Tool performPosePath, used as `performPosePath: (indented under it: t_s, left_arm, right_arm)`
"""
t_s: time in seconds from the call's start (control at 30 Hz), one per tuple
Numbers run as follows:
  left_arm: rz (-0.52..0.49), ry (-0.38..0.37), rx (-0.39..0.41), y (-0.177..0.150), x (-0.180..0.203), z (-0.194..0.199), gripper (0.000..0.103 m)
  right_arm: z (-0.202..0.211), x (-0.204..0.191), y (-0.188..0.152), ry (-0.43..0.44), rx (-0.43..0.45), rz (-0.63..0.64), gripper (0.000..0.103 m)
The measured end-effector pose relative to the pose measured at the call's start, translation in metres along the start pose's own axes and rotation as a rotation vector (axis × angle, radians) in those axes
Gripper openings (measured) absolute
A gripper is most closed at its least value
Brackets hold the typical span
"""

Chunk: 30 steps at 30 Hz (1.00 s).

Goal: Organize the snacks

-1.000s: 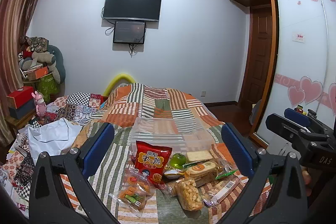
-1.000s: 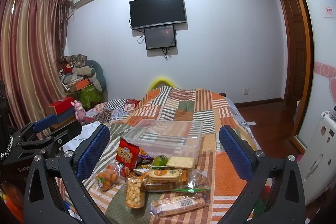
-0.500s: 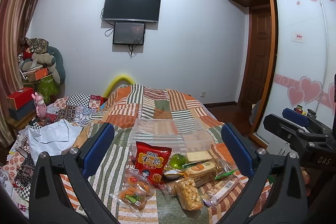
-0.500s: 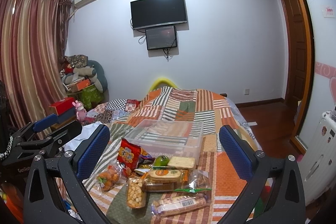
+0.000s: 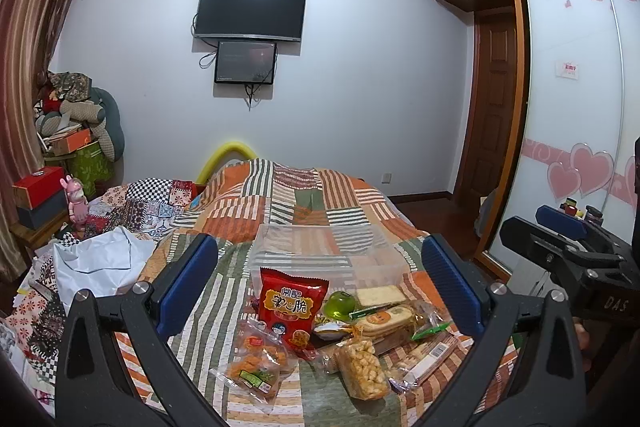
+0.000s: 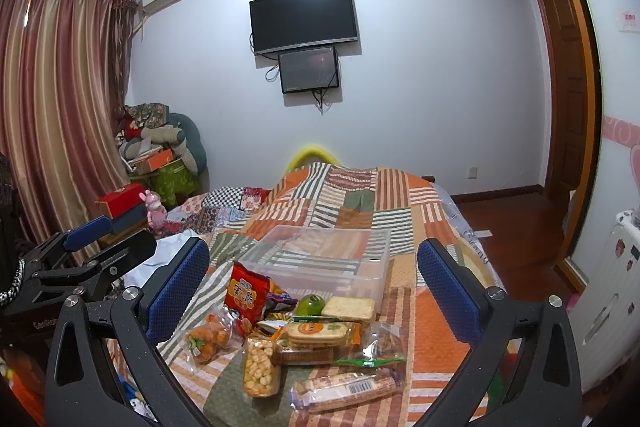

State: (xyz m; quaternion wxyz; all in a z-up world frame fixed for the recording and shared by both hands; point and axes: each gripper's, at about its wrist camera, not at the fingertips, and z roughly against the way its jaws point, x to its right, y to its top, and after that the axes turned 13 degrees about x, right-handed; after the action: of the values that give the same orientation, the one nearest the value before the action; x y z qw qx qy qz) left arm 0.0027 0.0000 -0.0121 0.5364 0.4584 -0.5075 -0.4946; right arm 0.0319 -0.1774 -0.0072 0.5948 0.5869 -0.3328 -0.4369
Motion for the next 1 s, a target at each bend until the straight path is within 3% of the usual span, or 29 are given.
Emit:
performPosePath:
  t_s: [0.33,0.47,0.73,1.0]
  left_arm:
    - [0.009,0.008,-0.042,-0.010,-0.014,-0.014,0.103]
    - [-0.006,0.027,-0.079,-0.019,-0.025,-0.024,0.089]
    - [-0.017,0.055,-0.246,-0.057,-0.056,-0.054,0.073]
    - [0.043,0.045,-0.419,-0.104,-0.078,-0.079,0.073]
  right_arm:
    - [-0.017,0.006,-0.008,-0.002,-0.052,0.001,0.103]
    - [-0.029,0.014,-0.016,-0.012,-0.093,0.000,0.103]
    - [-0.049,0.036,-0.041,-0.034,-0.217,-0.017,0.100]
    - [-0.068,0.047,-0.076,-0.041,-0.373,-0.039,0.097]
